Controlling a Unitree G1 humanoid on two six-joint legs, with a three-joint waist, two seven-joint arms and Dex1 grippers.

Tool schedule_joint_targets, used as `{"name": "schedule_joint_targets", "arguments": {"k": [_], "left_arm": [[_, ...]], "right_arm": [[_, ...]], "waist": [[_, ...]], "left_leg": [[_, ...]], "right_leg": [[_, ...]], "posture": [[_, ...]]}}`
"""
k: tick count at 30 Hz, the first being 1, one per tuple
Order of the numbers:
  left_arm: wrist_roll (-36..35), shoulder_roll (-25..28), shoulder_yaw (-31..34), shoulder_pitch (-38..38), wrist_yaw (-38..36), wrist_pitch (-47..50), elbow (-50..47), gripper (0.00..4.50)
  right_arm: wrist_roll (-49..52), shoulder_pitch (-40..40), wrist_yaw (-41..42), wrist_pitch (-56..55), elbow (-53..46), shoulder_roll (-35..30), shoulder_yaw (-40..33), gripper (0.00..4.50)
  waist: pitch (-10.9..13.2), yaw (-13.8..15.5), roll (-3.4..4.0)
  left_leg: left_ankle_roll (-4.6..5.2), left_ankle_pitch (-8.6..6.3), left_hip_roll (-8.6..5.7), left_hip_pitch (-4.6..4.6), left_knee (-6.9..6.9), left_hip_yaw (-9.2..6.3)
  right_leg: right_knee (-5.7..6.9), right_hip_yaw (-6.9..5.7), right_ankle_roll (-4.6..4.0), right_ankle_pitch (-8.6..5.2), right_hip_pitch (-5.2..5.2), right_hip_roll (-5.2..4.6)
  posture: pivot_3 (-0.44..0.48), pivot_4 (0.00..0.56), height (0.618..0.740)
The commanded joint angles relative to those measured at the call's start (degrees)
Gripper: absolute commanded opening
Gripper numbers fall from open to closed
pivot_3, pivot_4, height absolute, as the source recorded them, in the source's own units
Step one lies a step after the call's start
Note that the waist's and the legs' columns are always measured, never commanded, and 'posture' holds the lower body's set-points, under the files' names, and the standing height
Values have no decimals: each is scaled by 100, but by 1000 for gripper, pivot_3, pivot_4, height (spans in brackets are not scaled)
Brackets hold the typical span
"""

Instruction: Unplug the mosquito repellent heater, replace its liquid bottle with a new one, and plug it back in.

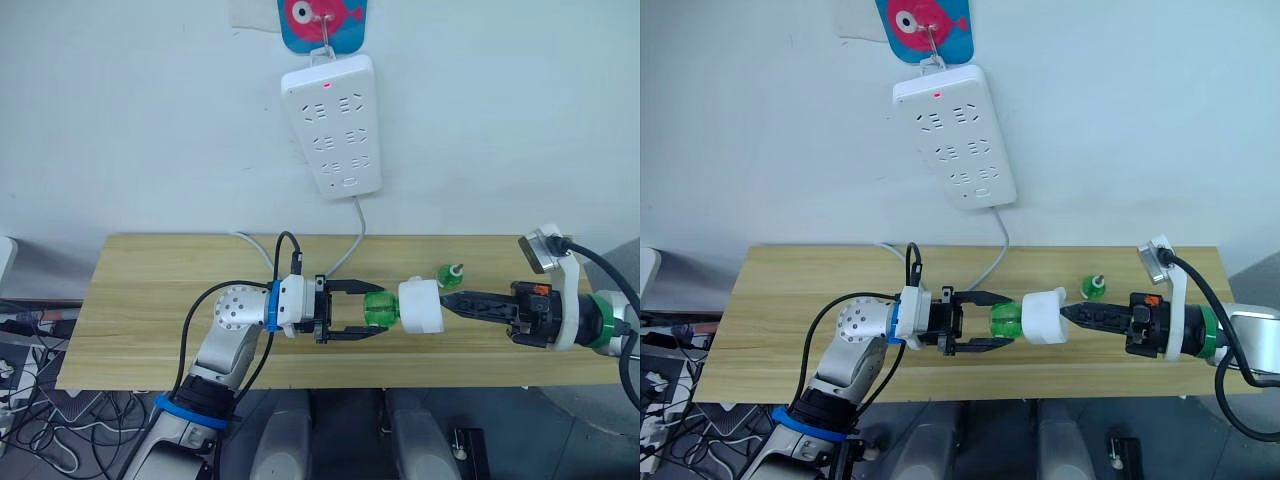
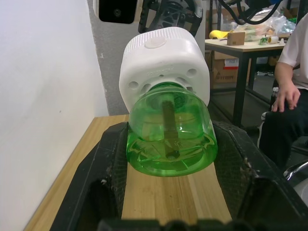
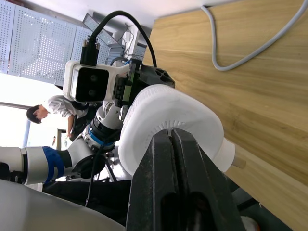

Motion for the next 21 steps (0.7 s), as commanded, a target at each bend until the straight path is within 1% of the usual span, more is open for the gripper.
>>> {"name": "schedule_joint_targets", "arguments": {"k": [1,6,10,16,21], "left_arm": [[-132,-20,-16,13,-8,-58,-257,2233],[-139,-9,-12,20,-13,-47,-265,2233],[-140,-14,-17,2,-10,-35,-263,2233],[-198,-19,-37,-15,-27,44,-343,2233],[-219,-26,-42,-41,13,128,-418,2233]], "right_arm": [[144,64,169,116,4,-136,-239,74],[144,126,162,209,213,-242,-290,74],[35,119,34,182,537,-185,-220,74],[-885,-542,-199,64,993,593,342,74],[-1357,-840,-108,216,1076,1167,571,74]], "waist": [[0,0,0],[0,1,0],[0,2,0],[0,-12,-1],[0,-7,0]], "left_leg": [[0,0,0,0,0,1],[0,0,0,1,0,2],[0,0,0,0,0,2],[0,0,1,2,1,3],[0,0,1,-1,0,3]], "right_leg": [[0,1,0,0,0,0],[1,1,0,0,0,0],[0,1,0,0,0,0],[4,2,0,0,-2,3],[2,3,0,0,-6,3]], "posture": [[150,340,740],[149,344,740],[151,341,740],[151,346,740],[162,352,740]]}}
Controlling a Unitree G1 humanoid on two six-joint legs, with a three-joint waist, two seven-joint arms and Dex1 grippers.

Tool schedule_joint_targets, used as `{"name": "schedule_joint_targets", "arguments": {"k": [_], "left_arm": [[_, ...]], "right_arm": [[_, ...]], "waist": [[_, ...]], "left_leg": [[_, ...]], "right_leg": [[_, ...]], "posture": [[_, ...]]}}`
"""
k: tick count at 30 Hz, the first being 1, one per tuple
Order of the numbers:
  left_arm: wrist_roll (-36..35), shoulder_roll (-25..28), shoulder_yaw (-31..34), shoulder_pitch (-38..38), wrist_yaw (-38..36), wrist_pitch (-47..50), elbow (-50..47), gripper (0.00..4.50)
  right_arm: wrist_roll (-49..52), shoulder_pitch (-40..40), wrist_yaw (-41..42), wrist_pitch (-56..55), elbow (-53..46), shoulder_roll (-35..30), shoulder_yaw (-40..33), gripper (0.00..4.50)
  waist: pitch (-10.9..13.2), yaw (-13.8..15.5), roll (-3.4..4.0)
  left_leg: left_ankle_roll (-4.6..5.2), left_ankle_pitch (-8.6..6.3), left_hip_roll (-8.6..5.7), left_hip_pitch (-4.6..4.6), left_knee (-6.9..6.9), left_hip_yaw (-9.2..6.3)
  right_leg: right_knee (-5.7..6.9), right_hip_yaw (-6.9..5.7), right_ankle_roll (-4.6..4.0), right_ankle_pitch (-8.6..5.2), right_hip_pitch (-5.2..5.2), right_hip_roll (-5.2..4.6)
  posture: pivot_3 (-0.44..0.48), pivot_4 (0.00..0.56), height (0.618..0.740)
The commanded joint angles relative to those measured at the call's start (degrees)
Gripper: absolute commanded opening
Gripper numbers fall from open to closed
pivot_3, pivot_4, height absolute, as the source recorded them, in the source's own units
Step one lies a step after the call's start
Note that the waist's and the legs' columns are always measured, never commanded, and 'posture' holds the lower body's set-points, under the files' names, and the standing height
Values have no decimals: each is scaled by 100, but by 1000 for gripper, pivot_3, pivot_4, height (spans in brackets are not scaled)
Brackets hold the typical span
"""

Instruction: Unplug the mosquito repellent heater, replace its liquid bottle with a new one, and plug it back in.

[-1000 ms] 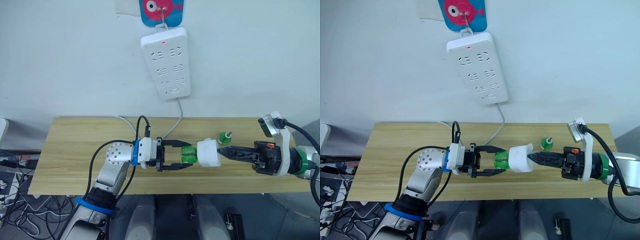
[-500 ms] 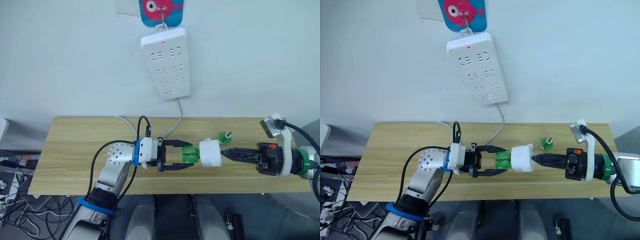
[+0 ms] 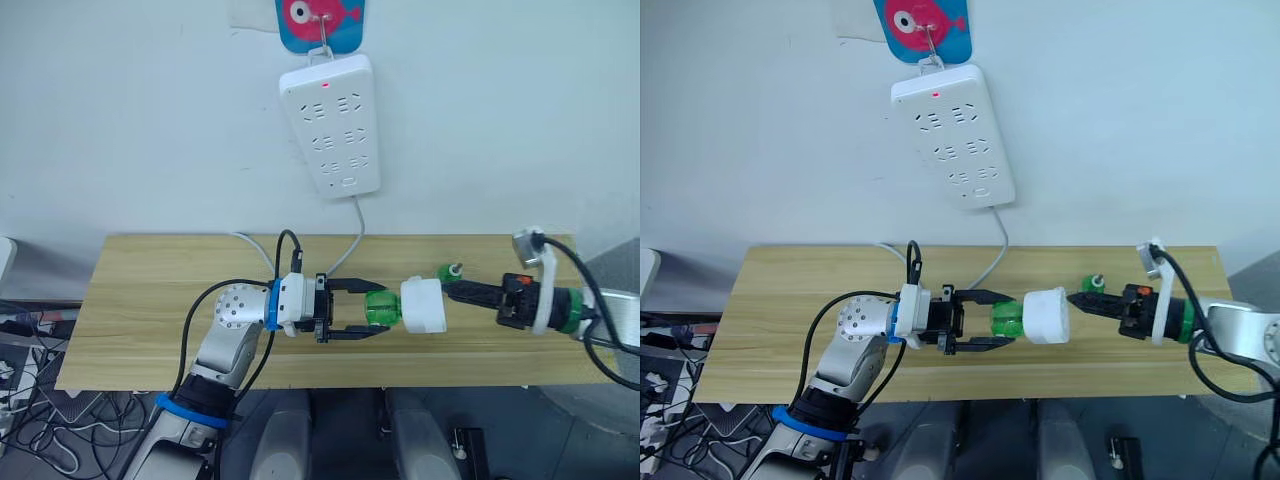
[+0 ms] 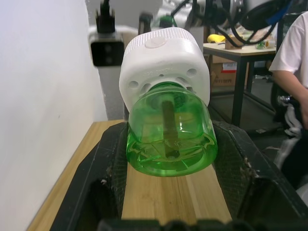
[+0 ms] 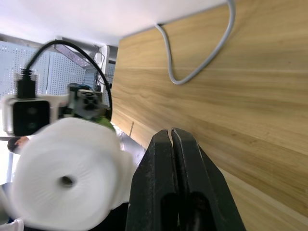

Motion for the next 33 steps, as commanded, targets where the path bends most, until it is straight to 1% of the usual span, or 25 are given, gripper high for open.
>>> {"name": "schedule_joint_targets", "arguments": {"k": [1,5,9,11,14,19,27,33], "left_arm": [[-116,-22,-33,-10,14,19,-286,2233],[-99,-10,-31,1,29,15,-289,2233],[-13,-8,-4,-18,99,-21,-179,2233],[33,-36,2,-57,144,-41,-88,2233],[58,-61,-22,-63,186,-62,-61,2233],[87,-113,-67,-138,205,-149,86,2233],[115,-133,-60,-128,142,-211,155,2233],[121,-138,-76,-79,124,-238,138,2233]], "right_arm": [[-122,-144,83,114,-62,214,31,74],[6,-101,71,271,-208,385,17,74],[581,205,14,393,-660,281,-30,74],[893,404,-122,314,-930,196,-50,74],[1248,589,-371,108,-1213,98,-42,74],[1384,749,-415,-159,-1598,19,-71,74],[1384,924,-61,-520,-2172,-260,-24,74],[1384,633,448,-674,-2234,-588,-7,74]], "waist": [[0,1,0],[0,1,0],[0,2,0],[0,4,0],[0,1,0],[0,-2,0],[0,-2,0],[0,-4,0]], "left_leg": [[0,0,-2,-1,-1,1],[0,0,-1,-1,-1,-4],[1,-1,-2,-1,-2,-4],[1,-1,-1,-2,-2,-6],[1,-1,-3,-1,0,-5],[1,0,0,0,0,-5],[1,0,-1,-1,-1,-5],[1,0,-1,0,0,-4]], "right_leg": [[0,2,0,0,-1,-2],[0,-3,0,0,-1,-2],[1,-2,0,0,-1,-3],[0,-3,0,0,-1,-3],[2,1,0,0,0,-4],[3,-2,0,0,0,-1],[0,-3,0,0,0,-2],[0,0,0,0,0,-2]], "posture": [[162,352,740],[162,352,740],[162,352,740],[160,358,740],[153,350,740],[143,353,740],[135,345,740],[134,341,740]]}}
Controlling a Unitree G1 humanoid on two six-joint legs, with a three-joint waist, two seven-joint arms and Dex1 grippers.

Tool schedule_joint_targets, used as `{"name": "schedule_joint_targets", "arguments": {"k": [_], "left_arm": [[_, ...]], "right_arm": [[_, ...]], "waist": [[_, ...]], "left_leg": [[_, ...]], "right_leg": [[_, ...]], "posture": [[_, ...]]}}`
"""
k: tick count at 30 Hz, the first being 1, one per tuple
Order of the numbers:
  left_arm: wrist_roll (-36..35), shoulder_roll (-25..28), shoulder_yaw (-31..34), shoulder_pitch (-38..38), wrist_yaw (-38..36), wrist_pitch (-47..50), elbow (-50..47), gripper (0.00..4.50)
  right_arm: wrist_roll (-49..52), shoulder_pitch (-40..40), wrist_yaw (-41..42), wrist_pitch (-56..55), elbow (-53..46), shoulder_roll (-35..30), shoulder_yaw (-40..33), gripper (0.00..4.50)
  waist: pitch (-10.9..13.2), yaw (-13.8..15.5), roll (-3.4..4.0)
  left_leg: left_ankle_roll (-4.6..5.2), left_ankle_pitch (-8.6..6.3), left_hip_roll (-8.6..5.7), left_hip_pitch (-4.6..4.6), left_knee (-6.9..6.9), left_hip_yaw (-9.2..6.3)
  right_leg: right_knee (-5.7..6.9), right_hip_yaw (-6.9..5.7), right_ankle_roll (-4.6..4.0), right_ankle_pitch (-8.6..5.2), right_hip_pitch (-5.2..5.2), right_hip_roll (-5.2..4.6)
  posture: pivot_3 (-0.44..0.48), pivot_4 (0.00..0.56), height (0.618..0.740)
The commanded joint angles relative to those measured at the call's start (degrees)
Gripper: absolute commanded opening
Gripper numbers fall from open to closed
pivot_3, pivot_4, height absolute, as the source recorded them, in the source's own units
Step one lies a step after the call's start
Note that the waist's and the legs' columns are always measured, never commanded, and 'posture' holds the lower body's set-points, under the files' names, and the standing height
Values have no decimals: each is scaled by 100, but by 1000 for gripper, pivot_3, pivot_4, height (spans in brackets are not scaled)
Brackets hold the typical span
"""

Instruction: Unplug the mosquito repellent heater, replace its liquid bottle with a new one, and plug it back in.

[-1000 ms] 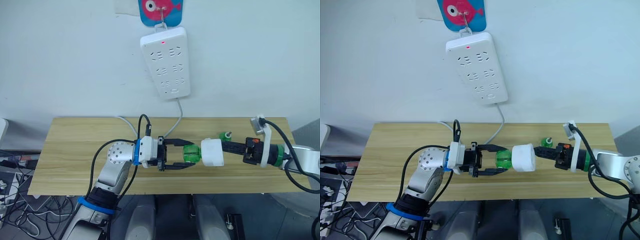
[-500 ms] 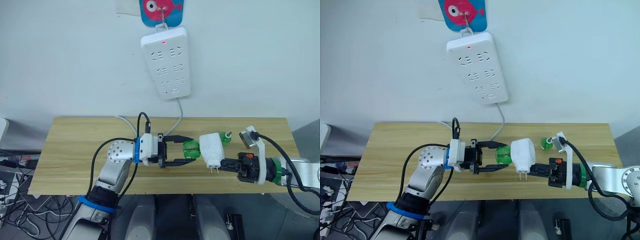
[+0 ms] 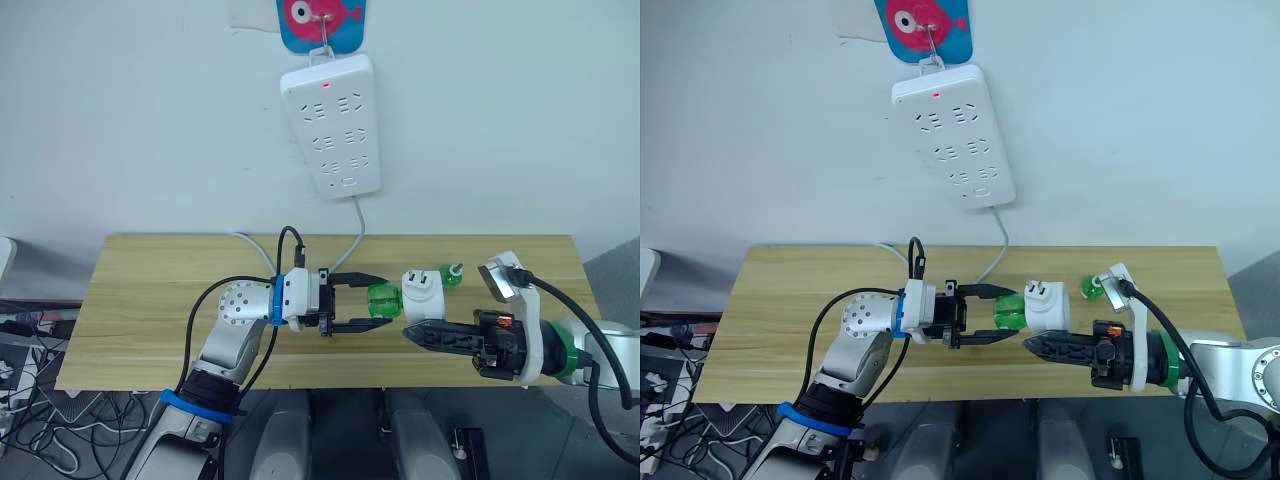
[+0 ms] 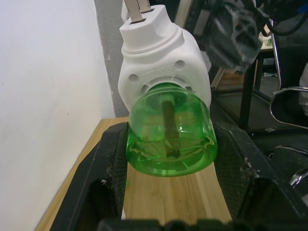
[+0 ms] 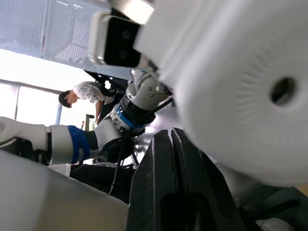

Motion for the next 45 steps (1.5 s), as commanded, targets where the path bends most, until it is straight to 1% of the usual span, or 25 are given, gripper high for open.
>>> {"name": "schedule_joint_targets", "arguments": {"k": [1,4,7,10,14,18,23,25,31,38,42,45], "left_arm": [[-39,-31,-69,61,-31,-107,-127,2233],[-41,-20,-66,73,-42,-117,-131,2233],[-43,-4,-64,88,-48,-125,-147,2233],[-41,-1,-66,80,-48,-128,-138,2233],[-41,-5,-66,61,-45,-133,-116,2233],[-56,12,-62,80,-50,-116,-148,2233],[-113,19,-95,123,-86,-65,-239,2233],[-144,20,-99,127,-116,-50,-258,2233],[-415,29,-65,177,-251,225,-452,2233],[-399,23,-19,190,-126,372,-561,2233],[-325,-14,45,88,106,513,-461,2233],[-250,-43,63,47,296,653,-412,2233]], "right_arm": [[151,-167,350,-96,-168,-203,-70,74],[151,-428,588,-68,-101,-354,-36,74],[151,-811,497,-82,33,-380,34,74],[151,-1178,258,-48,215,-347,127,74],[151,-1475,-119,31,358,-383,262,74],[151,-1832,-692,39,694,-282,417,74],[150,-2123,-1216,117,1077,-163,605,74],[85,-2185,-1274,194,1180,-116,659,74],[-553,-2013,-929,495,1329,84,674,74],[-1100,-1674,-566,692,1361,363,574,74],[-968,-1374,-505,793,1117,350,463,74],[-572,-1034,-591,781,791,216,340,74]], "waist": [[0,2,0],[0,2,0],[0,1,0],[0,3,0],[0,3,0],[0,3,0],[0,2,0],[0,2,0],[0,2,0],[0,3,0],[0,3,0],[0,3,0]], "left_leg": [[0,0,0,0,0,0],[0,0,0,-1,-1,-1],[0,0,1,-1,-1,-1],[0,0,1,-1,-1,-2],[0,0,0,-3,-1,-2],[0,0,-1,-6,-1,-2],[0,0,0,-7,-1,-3],[0,0,0,-9,-2,-3],[0,0,0,-13,-1,-4],[0,0,-1,-15,-1,-7],[0,0,-1,-15,-1,-8],[0,0,-1,-17,-1,-10]], "right_leg": [[0,-2,0,0,1,0],[-1,-2,0,0,-1,0],[-2,-3,0,0,0,0],[-1,-4,-1,0,0,-1],[-3,-4,-1,0,-1,-2],[-3,-3,-1,1,-4,-4],[-2,-5,-1,1,-5,-3],[-3,-6,-2,1,-6,-3],[-3,-6,-2,1,-10,-3],[-2,-8,-2,1,-10,-3],[-1,-8,-2,1,-11,-3],[-2,-10,-2,1,-11,-3]], "posture": [[134,341,740],[136,339,740],[138,335,740],[139,337,740],[141,339,740],[139,339,740],[137,343,740],[139,346,740],[146,350,740],[152,355,740],[152,355,740],[150,358,740]]}}
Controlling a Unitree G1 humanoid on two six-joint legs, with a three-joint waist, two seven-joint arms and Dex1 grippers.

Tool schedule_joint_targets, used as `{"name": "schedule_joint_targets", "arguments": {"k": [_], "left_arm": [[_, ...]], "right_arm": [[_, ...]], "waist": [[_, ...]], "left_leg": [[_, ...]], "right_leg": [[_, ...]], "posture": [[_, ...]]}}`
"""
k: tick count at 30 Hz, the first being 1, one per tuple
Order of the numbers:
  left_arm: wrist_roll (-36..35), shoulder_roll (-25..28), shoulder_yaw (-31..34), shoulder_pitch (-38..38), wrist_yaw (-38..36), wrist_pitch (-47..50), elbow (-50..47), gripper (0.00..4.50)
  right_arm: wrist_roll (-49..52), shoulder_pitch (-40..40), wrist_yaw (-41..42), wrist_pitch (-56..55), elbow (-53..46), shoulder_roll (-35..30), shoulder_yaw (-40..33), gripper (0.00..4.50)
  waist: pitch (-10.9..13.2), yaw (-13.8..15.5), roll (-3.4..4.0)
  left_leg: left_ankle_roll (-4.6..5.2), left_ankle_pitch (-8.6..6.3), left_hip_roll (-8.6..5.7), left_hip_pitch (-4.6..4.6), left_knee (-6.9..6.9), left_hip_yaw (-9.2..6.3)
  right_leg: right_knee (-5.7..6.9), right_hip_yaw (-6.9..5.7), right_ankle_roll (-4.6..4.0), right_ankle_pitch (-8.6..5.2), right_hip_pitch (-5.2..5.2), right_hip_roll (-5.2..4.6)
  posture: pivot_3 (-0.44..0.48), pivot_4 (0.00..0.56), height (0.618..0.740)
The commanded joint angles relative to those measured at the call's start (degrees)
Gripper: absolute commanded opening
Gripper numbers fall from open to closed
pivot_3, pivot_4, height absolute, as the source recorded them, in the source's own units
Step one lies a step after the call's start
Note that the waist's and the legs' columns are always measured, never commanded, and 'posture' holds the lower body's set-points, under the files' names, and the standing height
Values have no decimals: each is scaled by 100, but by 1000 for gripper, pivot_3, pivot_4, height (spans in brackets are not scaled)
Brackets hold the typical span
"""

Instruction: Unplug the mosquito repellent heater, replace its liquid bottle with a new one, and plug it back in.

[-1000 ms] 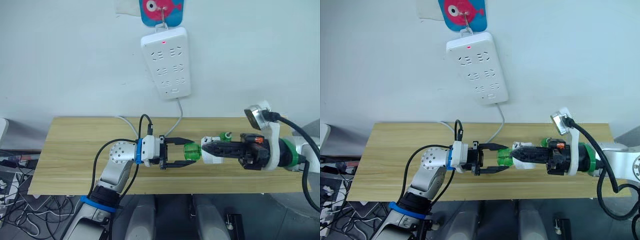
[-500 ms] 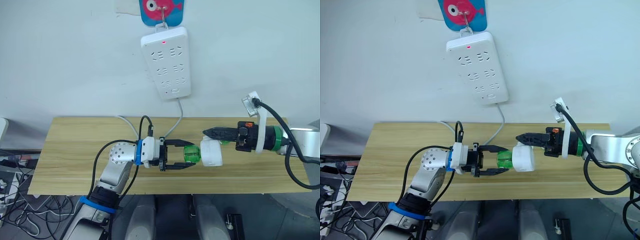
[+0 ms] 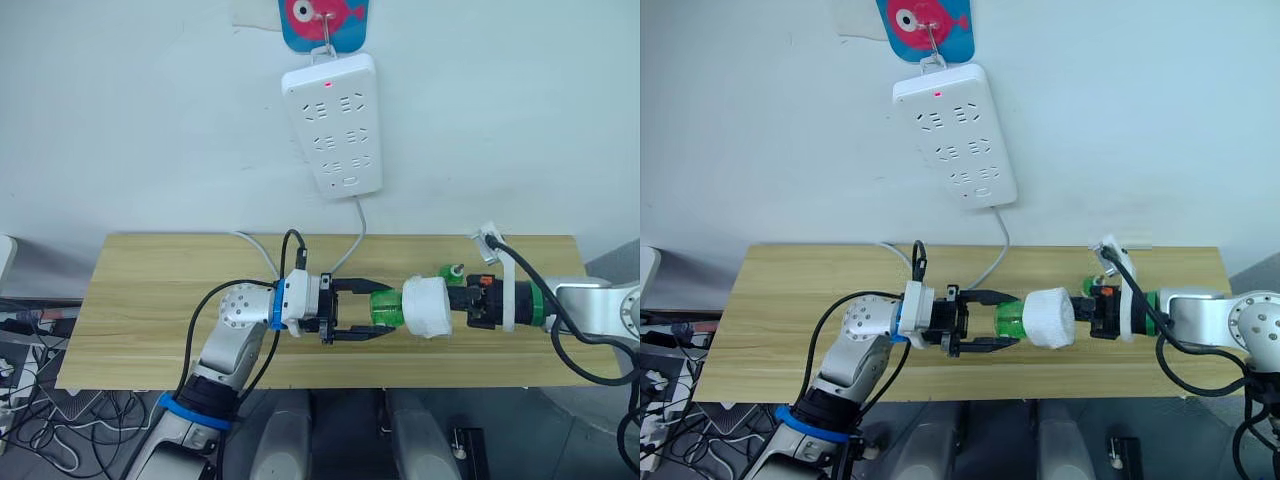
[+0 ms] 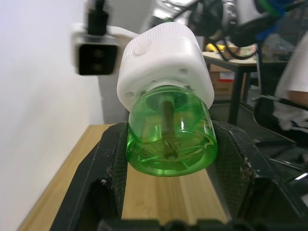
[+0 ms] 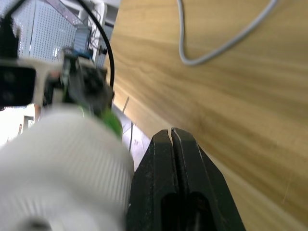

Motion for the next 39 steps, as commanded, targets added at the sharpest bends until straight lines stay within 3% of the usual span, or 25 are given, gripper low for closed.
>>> {"name": "schedule_joint_targets", "arguments": {"k": [1,11,30,39], "left_arm": [[55,-47,57,-26,308,173,-43,2233],[331,9,-42,-65,400,55,186,2233],[334,172,-232,55,279,48,99,2233],[210,138,-103,2,361,291,141,2233]], "right_arm": [[689,285,10,-10,-670,-178,-266,74],[1255,574,39,-693,-1473,-493,-420,74],[1255,28,-264,-1040,-1361,-98,-369,74],[1255,733,202,-824,-1687,-799,-634,74]], "waist": [[0,0,0],[0,-5,0],[0,-3,0],[0,-2,0]], "left_leg": [[0,0,0,0,0,-1],[0,0,0,1,2,-3],[-1,0,-1,-2,1,-10],[0,0,-1,-4,1,-10]], "right_leg": [[0,0,0,0,0,0],[2,0,1,0,1,1],[-3,-2,0,0,1,0],[-4,-4,1,0,1,-1]], "posture": [[146,358,740],[131,353,740],[130,341,740],[131,344,740]]}}
